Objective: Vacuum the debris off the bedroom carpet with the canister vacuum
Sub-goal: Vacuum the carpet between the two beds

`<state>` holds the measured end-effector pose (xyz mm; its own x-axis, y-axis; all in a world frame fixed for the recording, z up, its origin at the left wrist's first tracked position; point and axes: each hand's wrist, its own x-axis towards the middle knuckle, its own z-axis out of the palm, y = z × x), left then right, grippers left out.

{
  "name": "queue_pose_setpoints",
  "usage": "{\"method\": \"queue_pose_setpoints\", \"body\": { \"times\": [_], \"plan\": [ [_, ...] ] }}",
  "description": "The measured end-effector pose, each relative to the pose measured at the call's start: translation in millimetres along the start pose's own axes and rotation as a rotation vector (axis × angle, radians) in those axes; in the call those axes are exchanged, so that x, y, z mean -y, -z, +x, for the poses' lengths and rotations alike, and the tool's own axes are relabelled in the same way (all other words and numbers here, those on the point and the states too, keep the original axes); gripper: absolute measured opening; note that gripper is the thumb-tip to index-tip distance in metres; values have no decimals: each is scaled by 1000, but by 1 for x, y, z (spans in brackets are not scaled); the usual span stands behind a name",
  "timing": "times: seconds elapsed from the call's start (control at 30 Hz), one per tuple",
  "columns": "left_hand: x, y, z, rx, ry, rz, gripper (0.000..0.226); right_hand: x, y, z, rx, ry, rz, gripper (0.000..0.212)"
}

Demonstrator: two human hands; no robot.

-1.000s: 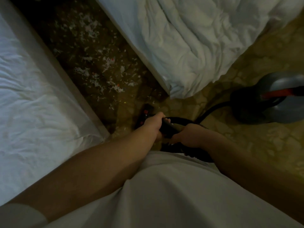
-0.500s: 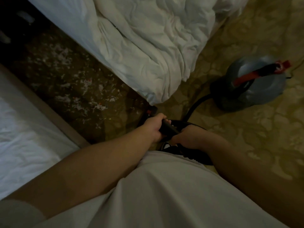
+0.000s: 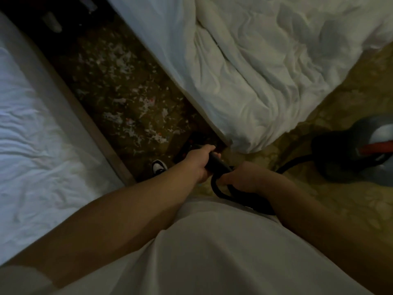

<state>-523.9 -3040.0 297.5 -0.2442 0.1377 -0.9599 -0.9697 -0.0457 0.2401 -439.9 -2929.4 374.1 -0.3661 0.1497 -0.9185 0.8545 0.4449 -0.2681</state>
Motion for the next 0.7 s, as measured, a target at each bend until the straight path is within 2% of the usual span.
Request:
{"method": "queue_pose_setpoints", "body": {
  "times": [0.23,0.37,0.6,0.7],
  "plan": [
    [-143,112,33,-64,32,46,23,168,-40,47,79,-40,10,45],
    [-216,168,44,-146,50,111,24,255,-61,70,123,-13,1,36],
    [-291,245,64,-235,-5,52,20,359,-95,100,158,63,-40,37],
    [-311,269,72,-255,-39,-5,20,390,-104,108,196,95,-64,31]
  ]
}}
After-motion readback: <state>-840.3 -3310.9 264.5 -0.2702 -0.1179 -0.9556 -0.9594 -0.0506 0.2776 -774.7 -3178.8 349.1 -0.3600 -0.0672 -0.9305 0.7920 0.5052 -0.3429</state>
